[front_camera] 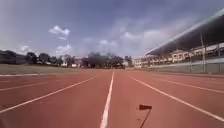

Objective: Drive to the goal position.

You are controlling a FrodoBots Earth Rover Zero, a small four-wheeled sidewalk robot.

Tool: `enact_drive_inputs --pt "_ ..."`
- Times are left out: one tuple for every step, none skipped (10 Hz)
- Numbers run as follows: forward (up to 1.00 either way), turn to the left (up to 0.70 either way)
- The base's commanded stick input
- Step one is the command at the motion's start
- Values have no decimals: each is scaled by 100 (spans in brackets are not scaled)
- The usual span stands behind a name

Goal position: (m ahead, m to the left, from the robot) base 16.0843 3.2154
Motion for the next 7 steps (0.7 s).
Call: enact_drive_inputs --pt "70 0" --pt "70 0" --pt "70 0" --pt "70 0" --pt "70 0" --pt "70 0" --pt "70 0"
